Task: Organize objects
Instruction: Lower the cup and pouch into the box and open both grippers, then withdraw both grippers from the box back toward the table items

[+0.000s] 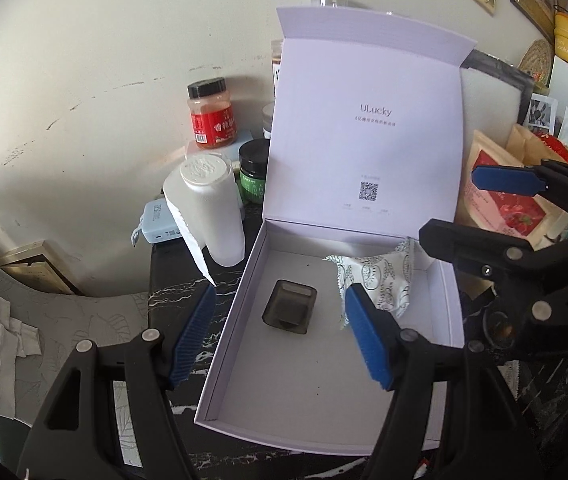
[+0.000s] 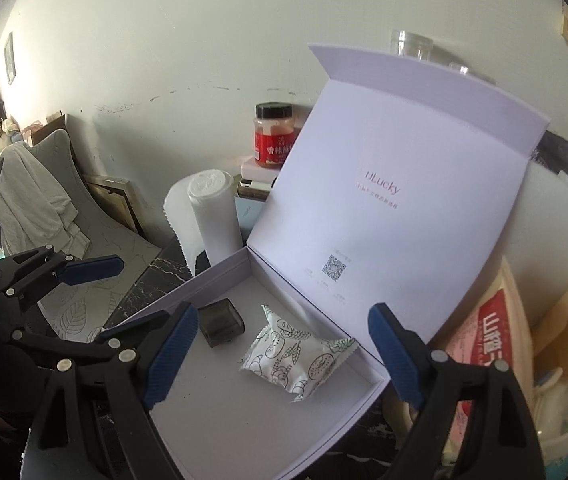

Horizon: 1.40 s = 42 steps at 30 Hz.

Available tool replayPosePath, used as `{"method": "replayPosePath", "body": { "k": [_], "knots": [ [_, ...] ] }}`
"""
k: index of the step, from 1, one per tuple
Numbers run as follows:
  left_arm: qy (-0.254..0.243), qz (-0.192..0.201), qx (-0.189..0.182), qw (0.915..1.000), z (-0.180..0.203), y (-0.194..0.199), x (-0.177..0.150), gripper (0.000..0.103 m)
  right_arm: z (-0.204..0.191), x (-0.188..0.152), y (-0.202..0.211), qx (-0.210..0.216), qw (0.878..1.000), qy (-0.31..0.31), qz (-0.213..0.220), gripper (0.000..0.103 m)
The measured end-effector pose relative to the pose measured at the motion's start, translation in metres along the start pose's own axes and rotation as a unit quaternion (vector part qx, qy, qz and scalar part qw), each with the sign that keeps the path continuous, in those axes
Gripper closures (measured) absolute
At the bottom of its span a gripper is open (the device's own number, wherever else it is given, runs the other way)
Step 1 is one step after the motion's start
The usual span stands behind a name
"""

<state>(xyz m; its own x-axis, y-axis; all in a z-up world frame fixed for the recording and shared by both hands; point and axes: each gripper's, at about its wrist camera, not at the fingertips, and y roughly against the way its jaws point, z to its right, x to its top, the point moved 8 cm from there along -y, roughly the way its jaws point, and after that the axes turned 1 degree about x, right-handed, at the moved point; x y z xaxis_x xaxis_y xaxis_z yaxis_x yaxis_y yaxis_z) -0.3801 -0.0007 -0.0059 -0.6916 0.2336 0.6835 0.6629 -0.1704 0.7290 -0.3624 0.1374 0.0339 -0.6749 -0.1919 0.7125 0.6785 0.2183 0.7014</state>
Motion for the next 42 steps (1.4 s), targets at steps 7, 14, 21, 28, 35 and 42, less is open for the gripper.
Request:
{"method": "replayPosePath", "body": {
  "k": [7,14,21,28,35,42],
  "knots": [
    [0.011,0.014,0.005,0.9998,0.004,0.037,-0.001,0.037,-0.005,0.001,0.04,-0.003,1.0,0.008,0.022,0.016],
    [0.011,0.031,0.013,0.9994,0.014,0.075,-0.005,0.035,-0.008,-0.004,0.074,-0.009,0.999,0.013,0.036,0.016],
    [0.007,0.049,0.016,0.9986,0.032,0.117,-0.013,0.033,-0.008,-0.011,0.112,-0.014,0.998,0.017,0.053,0.016],
    [0.0,0.065,0.023,0.9976,0.053,0.16,-0.025,0.03,-0.007,-0.028,0.149,-0.019,0.998,0.018,0.065,0.016],
    [-0.004,0.074,0.027,0.9968,0.073,0.195,-0.049,0.028,-0.007,-0.051,0.177,-0.022,0.997,0.02,0.072,0.015],
    [-0.004,0.071,0.018,0.9973,0.094,0.216,-0.082,0.027,-0.013,-0.085,0.2,-0.021,0.997,0.024,0.073,0.013]
  ]
}}
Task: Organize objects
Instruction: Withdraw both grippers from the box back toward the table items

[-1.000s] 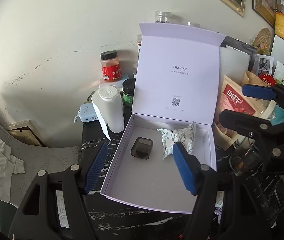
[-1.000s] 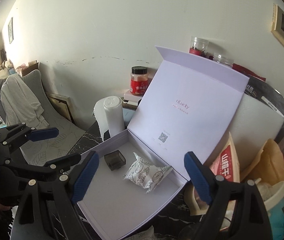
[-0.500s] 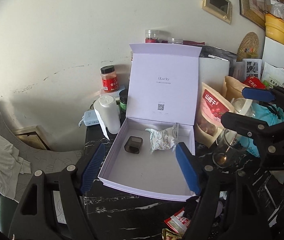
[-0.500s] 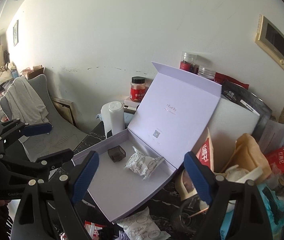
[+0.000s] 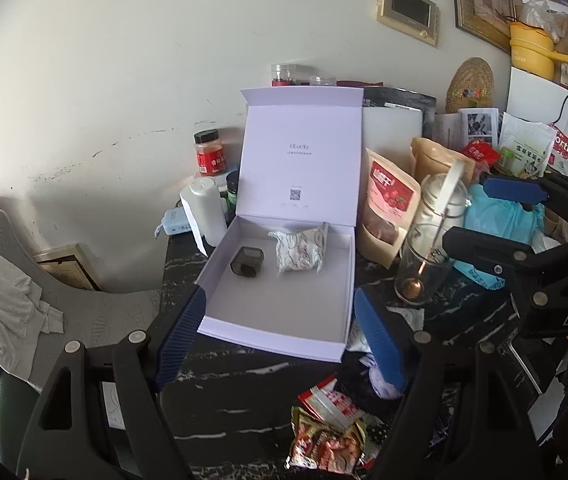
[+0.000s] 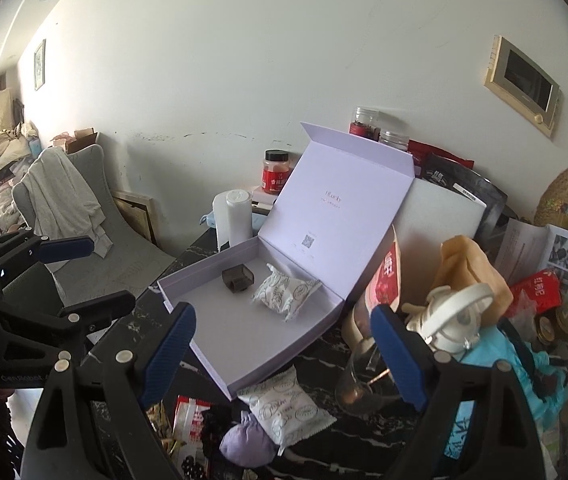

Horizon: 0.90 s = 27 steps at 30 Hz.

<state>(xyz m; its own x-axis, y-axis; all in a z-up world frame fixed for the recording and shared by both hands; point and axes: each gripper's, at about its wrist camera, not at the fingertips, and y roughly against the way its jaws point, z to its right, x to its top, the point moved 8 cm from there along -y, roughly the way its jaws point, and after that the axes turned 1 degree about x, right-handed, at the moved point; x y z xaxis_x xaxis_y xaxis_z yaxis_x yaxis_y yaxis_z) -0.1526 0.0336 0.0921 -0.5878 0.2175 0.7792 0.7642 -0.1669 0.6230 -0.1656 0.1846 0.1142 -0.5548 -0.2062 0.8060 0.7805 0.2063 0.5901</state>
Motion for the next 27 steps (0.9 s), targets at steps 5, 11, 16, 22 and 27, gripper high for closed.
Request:
{"method": "replayPosePath", "body": {
  "k": [5,11,16,22,27],
  "knots": [
    [0.005,-0.01,-0.008,0.9999,0.011,0.009,-0.028,0.027,-0.005,-0.022,0.012,0.0,1.0,0.0,-0.005,0.013],
    [0.018,-0.026,-0.015,0.9994,0.02,0.013,-0.063,0.027,-0.008,-0.05,0.02,0.002,1.0,-0.004,-0.016,0.013],
    [0.021,-0.035,-0.017,0.999,0.025,0.012,-0.085,0.027,-0.011,-0.076,0.021,0.005,1.0,-0.006,-0.029,0.013],
    [0.026,-0.051,-0.021,0.9982,0.033,0.008,-0.115,0.027,-0.012,-0.108,0.013,0.011,0.999,-0.009,-0.051,0.013],
    [0.027,-0.066,-0.028,0.9971,0.039,-0.001,-0.136,0.027,-0.014,-0.131,0.005,0.018,0.997,-0.015,-0.068,0.013]
  ]
}}
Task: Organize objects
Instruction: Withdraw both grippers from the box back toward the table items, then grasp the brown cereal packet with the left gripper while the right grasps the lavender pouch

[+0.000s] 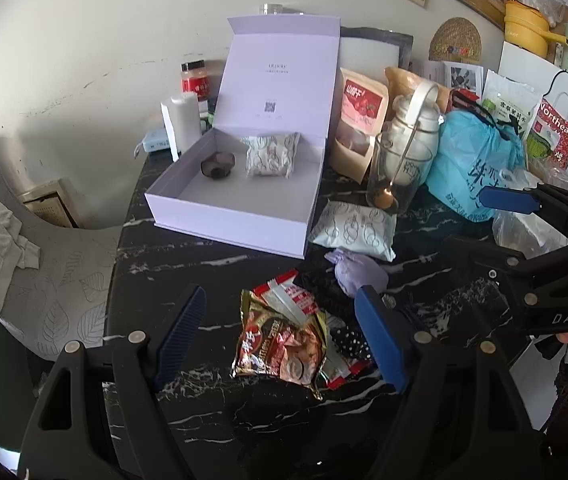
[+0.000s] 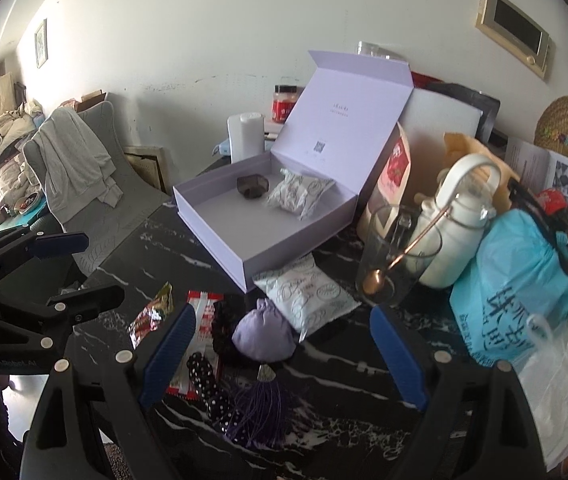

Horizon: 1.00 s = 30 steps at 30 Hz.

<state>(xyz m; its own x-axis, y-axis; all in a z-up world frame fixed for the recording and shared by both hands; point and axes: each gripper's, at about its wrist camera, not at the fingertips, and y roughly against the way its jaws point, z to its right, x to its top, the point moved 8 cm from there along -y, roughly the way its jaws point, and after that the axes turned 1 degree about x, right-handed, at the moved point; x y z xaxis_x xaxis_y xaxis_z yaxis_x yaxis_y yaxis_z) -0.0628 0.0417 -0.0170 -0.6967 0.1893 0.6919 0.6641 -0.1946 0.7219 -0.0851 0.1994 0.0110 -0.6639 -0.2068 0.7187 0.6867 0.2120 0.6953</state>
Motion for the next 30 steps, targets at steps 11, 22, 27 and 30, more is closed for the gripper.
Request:
{"method": "replayPosePath", "body": {
  "k": [11,22,27,30],
  "knots": [
    [0.023,-0.032,-0.03,0.9987,0.002,-0.029,-0.034,0.027,0.001,-0.035,-0.027,0.02,0.999,-0.014,-0.03,0.013],
    [0.034,-0.067,-0.056,0.9956,-0.002,-0.065,-0.057,0.026,-0.006,-0.054,-0.061,0.048,0.998,-0.009,-0.049,0.013],
    [0.029,-0.08,-0.058,0.9947,-0.005,-0.081,-0.063,0.026,-0.008,-0.057,-0.08,0.056,0.996,-0.008,-0.063,0.013],
    [0.025,-0.088,-0.066,0.9936,-0.004,-0.089,-0.065,0.025,-0.009,-0.058,-0.09,0.06,0.996,-0.007,-0.069,0.013]
  ]
}}
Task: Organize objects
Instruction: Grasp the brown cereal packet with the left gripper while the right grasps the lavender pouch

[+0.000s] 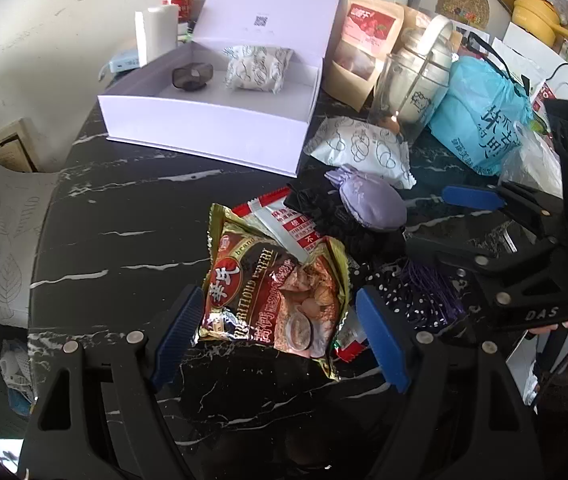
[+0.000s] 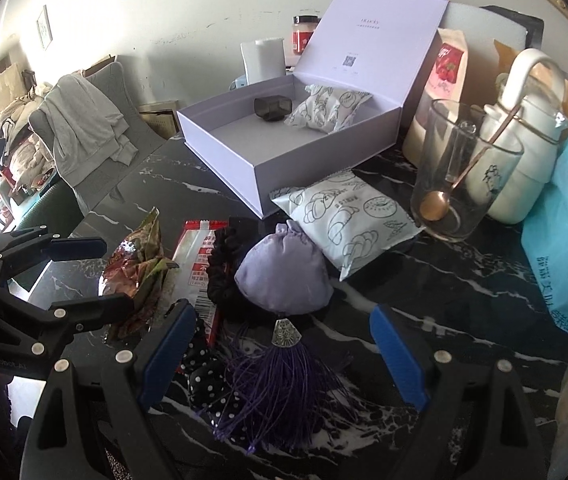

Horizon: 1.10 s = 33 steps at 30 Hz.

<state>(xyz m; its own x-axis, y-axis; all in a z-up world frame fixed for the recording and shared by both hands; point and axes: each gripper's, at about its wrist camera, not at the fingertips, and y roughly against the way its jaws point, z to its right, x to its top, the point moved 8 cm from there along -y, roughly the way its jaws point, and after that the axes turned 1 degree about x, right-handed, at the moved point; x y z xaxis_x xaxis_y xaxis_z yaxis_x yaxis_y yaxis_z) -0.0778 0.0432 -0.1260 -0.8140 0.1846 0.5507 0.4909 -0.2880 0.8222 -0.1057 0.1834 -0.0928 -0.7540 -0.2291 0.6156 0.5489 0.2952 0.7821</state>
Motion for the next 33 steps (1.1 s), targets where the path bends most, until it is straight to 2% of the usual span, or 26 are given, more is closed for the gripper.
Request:
{"method": "replayPosePath", "body": {
  "k": [5,9,14,21,27,31,33],
  "knots": [
    [-0.002,-0.012,0.0,0.9999,-0.005,-0.012,0.0,0.021,0.001,0.004,-0.016,0.002,1.0,0.001,-0.01,0.013],
    [0.008,-0.024,-0.017,0.9995,-0.01,-0.021,0.0,0.02,0.001,0.009,-0.027,0.006,1.0,0.0,-0.021,0.013],
    [0.006,-0.037,-0.017,0.9991,-0.014,-0.032,-0.001,0.02,0.0,0.014,-0.043,0.014,0.999,0.0,-0.034,0.013],
    [0.018,-0.032,-0.026,0.999,-0.02,-0.038,0.002,0.02,-0.001,0.016,-0.055,0.009,0.999,0.003,-0.045,0.013],
    [0.018,-0.023,-0.026,0.9992,-0.022,-0.037,0.003,0.026,-0.002,0.015,-0.057,0.012,0.999,0.001,-0.047,0.013],
    [0.017,-0.019,-0.025,0.9994,-0.021,-0.034,0.003,0.029,0.002,0.016,-0.053,0.03,0.999,-0.019,-0.037,0.013],
    [0.016,-0.019,-0.024,0.9994,-0.02,-0.033,0.001,0.031,0.004,0.016,-0.051,0.035,0.998,-0.028,-0.035,0.016]
  ]
}}
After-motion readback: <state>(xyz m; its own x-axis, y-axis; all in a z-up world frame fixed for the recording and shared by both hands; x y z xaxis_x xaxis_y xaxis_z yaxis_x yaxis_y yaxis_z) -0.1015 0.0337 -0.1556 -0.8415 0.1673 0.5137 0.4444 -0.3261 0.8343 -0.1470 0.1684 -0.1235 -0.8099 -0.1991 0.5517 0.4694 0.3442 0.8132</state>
